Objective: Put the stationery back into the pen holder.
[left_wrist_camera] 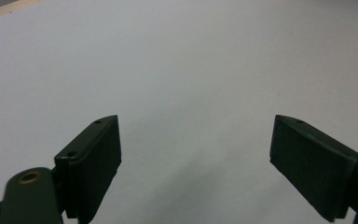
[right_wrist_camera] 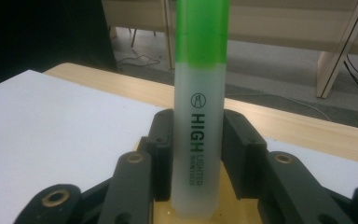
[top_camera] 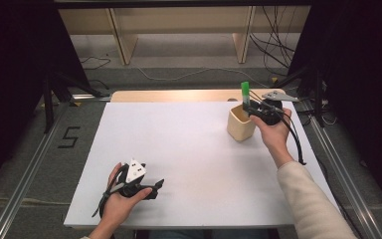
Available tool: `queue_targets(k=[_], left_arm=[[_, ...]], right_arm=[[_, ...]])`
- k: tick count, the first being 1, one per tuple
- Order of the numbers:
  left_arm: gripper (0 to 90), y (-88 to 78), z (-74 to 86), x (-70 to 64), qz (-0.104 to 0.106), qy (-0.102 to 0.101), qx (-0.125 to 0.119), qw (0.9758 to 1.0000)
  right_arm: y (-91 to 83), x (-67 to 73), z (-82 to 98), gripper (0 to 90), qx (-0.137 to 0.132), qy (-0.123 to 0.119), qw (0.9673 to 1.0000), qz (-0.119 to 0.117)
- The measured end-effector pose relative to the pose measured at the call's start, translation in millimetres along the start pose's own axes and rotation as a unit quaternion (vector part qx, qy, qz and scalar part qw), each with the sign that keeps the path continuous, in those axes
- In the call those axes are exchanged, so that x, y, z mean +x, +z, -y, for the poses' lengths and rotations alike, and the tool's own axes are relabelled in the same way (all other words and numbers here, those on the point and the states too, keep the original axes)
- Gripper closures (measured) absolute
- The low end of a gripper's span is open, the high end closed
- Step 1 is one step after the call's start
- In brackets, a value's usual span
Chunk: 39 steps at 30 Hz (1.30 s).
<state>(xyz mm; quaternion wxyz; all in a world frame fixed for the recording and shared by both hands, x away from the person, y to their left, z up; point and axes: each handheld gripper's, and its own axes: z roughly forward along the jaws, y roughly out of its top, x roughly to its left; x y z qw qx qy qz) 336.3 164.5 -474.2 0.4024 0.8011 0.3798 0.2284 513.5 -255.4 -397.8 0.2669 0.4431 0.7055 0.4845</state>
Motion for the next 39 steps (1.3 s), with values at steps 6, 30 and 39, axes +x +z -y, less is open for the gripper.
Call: queue_targets(k=[6, 30, 39], left_arm=[[16.3, -0.1, -0.1, 0.1, 0.0, 0.001, 0.002, 1.0], [16.3, 0.4, -0.1, -0.6, 0.0, 0.0, 0.002, 1.0], [16.3, 0.4, 0.0, -0.7, 0.0, -0.001, 0.002, 1.0]], right_arm=[[2.0, 1.5, 3.2, 66.2, 0.007, -0.003, 1.0, 0.001], [-24.5, 0.3, 5.2, 23.1, 0.021, -0.011, 0.9996, 0.012], [-40.2, -1.9, 11.4, 20.9, 0.026, -0.007, 0.9995, 0.018]])
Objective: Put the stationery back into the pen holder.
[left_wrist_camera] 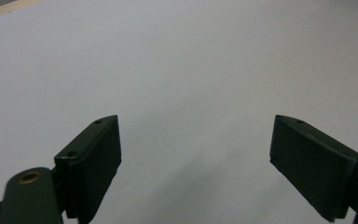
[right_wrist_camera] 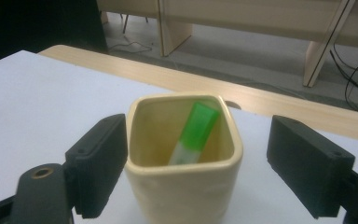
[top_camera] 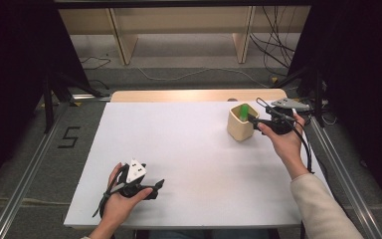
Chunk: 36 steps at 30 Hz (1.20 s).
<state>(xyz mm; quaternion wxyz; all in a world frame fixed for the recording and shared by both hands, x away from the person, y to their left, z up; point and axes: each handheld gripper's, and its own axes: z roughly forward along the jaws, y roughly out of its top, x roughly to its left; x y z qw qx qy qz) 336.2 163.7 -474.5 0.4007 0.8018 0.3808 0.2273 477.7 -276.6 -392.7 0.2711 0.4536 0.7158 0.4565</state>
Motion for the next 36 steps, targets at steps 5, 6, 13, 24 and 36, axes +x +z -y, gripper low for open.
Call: queue_targets(k=[5, 6, 13, 24, 36], left_arm=[[16.3, 0.0, -0.1, -0.2, 0.0, 0.0, 0.0, 1.0], [16.3, 0.0, 0.0, -0.2, 0.0, 0.0, 0.0, 1.0], [16.3, 0.1, -0.1, -0.4, 0.0, 0.001, 0.0, 1.0], [16.3, -0.1, 0.1, -0.2, -0.001, 0.0, 0.0, 1.0], [16.3, 0.1, -0.1, -0.8, -0.001, 0.002, 0.001, 1.0]], right_arm=[[-6.3, 0.3, 6.4, 21.0, 0.007, -0.005, 1.0, -0.002], [-7.7, 0.6, 7.3, 20.9, 0.01, -0.006, 0.9999, -0.002], [-16.3, 4.7, 12.5, 20.3, 0.019, -0.01, 0.9997, -0.009], [-24.9, 10.4, 21.3, 20.4, 0.03, -0.019, 0.9992, -0.018], [-38.8, 16.6, 38.3, 21.0, 0.053, -0.025, 0.9977, -0.035]])
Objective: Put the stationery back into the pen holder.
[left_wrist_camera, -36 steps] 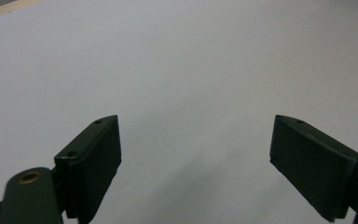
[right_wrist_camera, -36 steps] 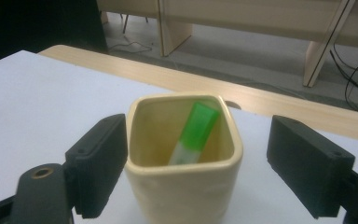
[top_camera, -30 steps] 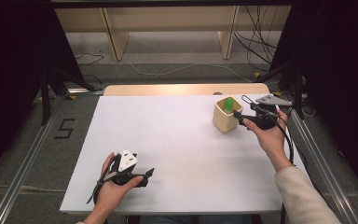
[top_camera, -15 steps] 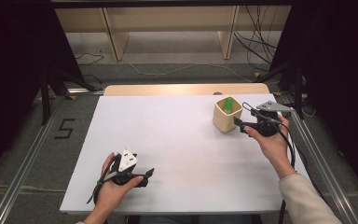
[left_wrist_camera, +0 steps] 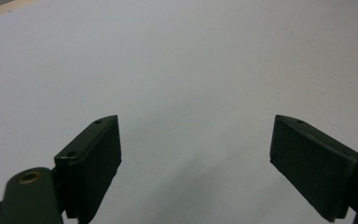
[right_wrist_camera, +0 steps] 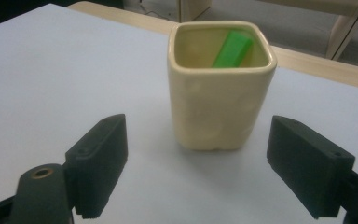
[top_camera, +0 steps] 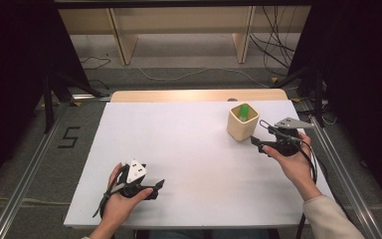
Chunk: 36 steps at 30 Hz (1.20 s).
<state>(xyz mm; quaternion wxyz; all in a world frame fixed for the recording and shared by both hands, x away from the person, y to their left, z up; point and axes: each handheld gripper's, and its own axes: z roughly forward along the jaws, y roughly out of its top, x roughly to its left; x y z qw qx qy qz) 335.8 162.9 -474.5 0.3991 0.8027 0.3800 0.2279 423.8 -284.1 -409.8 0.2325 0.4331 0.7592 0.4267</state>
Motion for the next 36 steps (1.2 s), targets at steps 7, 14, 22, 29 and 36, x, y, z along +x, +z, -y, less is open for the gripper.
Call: queue_targets(k=[7, 14, 22, 29, 36], left_arm=[[16.3, -0.1, 0.0, -0.1, 0.0, 0.0, 0.0, 1.0], [16.3, -0.3, 0.1, 0.1, 0.0, 0.0, 0.001, 1.0], [16.3, -0.4, -0.1, -0.5, 0.0, 0.002, 0.003, 1.0], [16.2, 0.1, -0.1, -1.0, 0.0, 0.003, 0.002, 1.0], [16.0, 0.9, -1.2, -2.1, 0.003, 0.001, 0.0, 1.0]], right_arm=[[-3.5, 4.8, 11.5, 21.0, 0.015, 0.001, 0.9998, -0.014], [-8.4, 9.5, 24.6, 21.0, 0.027, 0.005, 0.9992, -0.028], [-20.4, 14.0, 47.9, 20.7, 0.035, 0.01, 0.9982, -0.047], [-31.4, 15.9, 65.4, 20.3, 0.036, 0.012, 0.9975, -0.059], [-36.1, 17.3, 76.7, 19.7, 0.034, 0.022, 0.9964, -0.074]])
